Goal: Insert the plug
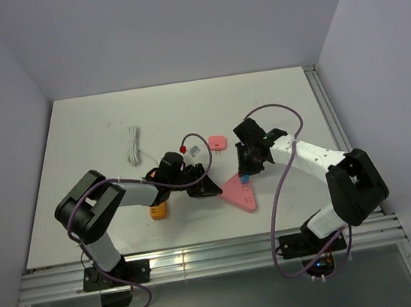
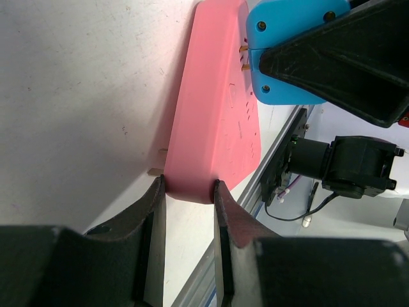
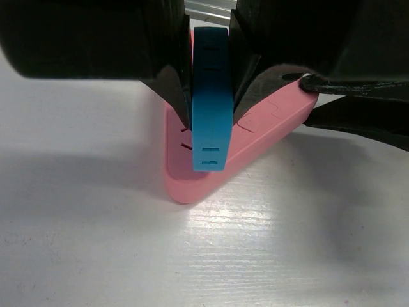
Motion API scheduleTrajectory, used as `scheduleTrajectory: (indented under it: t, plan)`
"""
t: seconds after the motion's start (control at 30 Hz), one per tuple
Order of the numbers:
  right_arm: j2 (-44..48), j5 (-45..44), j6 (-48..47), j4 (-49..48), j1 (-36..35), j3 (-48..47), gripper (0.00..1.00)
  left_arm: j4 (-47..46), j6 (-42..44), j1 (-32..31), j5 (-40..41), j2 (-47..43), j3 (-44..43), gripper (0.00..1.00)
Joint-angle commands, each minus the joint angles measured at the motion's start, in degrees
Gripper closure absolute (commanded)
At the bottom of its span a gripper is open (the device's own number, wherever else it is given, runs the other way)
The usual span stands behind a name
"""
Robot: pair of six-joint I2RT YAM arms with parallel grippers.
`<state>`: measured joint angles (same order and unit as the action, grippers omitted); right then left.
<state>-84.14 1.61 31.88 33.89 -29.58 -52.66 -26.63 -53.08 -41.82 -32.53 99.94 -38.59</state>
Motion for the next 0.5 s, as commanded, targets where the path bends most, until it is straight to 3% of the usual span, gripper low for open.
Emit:
scheduleTrajectory:
  t: [0.0, 0.47]
  plan:
    - [-0.5, -0.8, 0.8, -1.3, 0.3, 3.4, 1.0, 4.2, 3.1, -0.5, 2.3, -0.4, 0.8, 1.0]
    - [-5.4, -0.9, 2.1, -8.7, -2.0, 9.5, 1.0, 5.0, 3.6, -0.5, 2.5, -0.7, 0.3, 1.0]
